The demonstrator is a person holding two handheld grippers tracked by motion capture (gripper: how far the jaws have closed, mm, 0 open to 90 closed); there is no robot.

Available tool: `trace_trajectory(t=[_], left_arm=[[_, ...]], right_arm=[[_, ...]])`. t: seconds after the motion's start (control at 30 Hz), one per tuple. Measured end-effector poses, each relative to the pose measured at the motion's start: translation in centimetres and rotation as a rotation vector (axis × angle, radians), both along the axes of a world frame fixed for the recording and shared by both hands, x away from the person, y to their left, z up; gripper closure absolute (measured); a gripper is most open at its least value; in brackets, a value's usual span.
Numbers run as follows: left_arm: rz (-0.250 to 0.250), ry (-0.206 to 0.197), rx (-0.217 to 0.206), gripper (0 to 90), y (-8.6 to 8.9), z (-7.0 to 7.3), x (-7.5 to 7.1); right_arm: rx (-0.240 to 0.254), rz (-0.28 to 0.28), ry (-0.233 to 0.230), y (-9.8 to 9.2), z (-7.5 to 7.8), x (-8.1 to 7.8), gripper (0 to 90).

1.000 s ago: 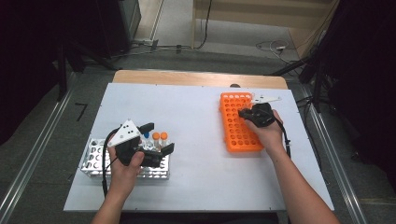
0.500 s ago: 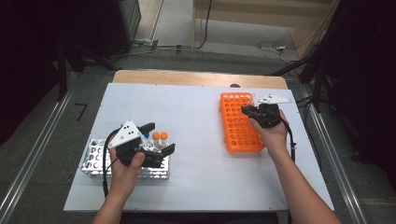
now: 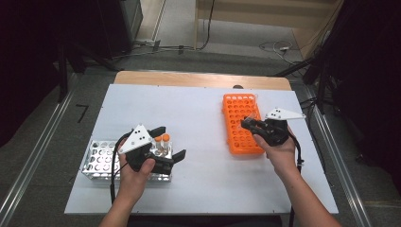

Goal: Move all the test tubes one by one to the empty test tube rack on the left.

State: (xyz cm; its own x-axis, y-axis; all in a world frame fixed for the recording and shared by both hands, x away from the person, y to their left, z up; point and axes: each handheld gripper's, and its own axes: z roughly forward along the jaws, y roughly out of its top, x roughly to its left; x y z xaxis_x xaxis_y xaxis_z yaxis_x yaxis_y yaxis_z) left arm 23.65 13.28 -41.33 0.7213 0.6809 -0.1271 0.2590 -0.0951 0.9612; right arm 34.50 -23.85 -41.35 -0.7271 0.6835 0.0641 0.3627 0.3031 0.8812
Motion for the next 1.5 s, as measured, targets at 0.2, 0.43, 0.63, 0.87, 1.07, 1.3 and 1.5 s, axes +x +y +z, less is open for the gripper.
trace_trajectory(t=[0.2,0.43,0.63,0.87,1.07,1.3,1.5], left_arm=[[-0.025,0.002,0.005,0.0,-0.8,-0.1,-0.1],[-0.056,-0.008,0.011,3.1,-1.8,0.1,-0.4],[-0.08,-0.014,-0.005,5.8,-2.4,0.5,-0.8],[-0.106,-0.018,0.015,21.7,-3.8,0.5,-1.1],[-0.167,-0.008,0.01,36.0,-4.6,0.3,-1.2],[-0.235,-0.012,0.015,52.8,-5.5,0.2,-1.5],[-0.262,-0.01,0.028,60.1,-6.1,0.1,-1.6]], right_arm=[[0.005,0.071,0.004,0.7,0.1,-2.6,73.9],[0.023,0.155,0.016,2.2,0.0,-4.9,73.9],[-0.002,0.234,0.027,4.2,-0.5,-6.3,73.9],[-0.013,0.3,0.03,6.0,-0.7,-7.5,73.8],[-0.025,0.344,0.036,7.2,-0.9,-8.3,73.8],[-0.042,0.389,0.035,8.3,-1.0,-9.2,73.8],[-0.053,0.411,0.034,9.0,-1.1,-9.7,73.8]])
